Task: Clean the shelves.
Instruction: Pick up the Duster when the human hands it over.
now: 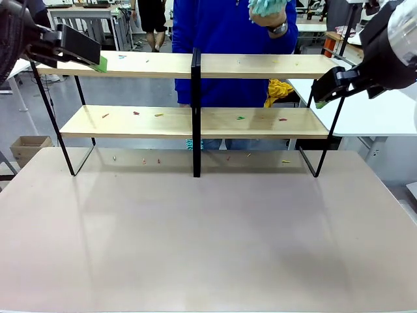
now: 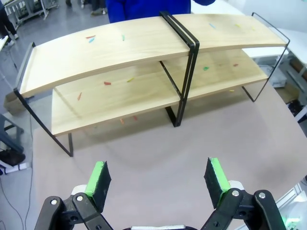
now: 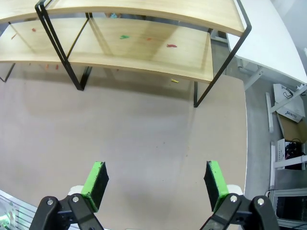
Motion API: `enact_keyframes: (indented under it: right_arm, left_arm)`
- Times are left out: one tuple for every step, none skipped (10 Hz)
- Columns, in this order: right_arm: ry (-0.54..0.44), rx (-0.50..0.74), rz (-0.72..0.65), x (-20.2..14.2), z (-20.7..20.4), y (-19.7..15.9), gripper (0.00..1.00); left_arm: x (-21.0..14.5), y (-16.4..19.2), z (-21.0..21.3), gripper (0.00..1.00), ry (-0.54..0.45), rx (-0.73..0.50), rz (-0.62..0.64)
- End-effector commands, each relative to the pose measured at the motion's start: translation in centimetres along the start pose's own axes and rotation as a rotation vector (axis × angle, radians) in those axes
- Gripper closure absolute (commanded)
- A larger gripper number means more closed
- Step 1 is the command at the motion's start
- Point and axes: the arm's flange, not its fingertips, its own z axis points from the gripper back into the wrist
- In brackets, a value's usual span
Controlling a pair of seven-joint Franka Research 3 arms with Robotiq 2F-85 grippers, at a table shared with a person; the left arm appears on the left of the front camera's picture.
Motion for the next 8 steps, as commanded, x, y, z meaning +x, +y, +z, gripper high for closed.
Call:
enact_keyframes:
  right_arm:
    - [-0.013,0.003,-0.032,0.35,-0.31,0.51,0.0]
    - [-0.024,-0.017,-0.021,0.37,-0.43,0.55,0.0]
    - [0.0,0.0,0.0,0.0,-0.02,0.0,0.0]
    - [0.0,0.0,0.0,0.0,-0.02,0.0,0.0]
    - [0.0,0.0,0.0,0.0,-0.02,0.0,0.0]
    - [0.0,0.0,0.0,0.0,-0.02,0.0,0.0]
    - [0.001,-0.002,0.002,-0.01,-0.05,0.03,0.0]
    - [-0.017,0.014,0.012,-0.11,0.3,0.19,0.0]
  left_arm:
    - [-0.4,0.28,-0.18,0.0,0.012,0.001,-0.021]
    - [0.0,0.0,0.0,0.0,0.0,0.0,0.0]
    - [0.0,0.0,0.0,0.0,0.0,0.0,0.0]
    - [0.0,0.0,0.0,0.0,0.0,0.0,0.0]
    - [0.0,0.0,0.0,0.0,0.0,0.0,0.0]
    - [0.0,0.0,0.0,0.0,0.0,0.0,0.0]
    - [0.0,0.0,0.0,0.0,0.0,0.0,0.0]
    - [0.0,0.0,0.0,0.0,0.0,0.0,0.0]
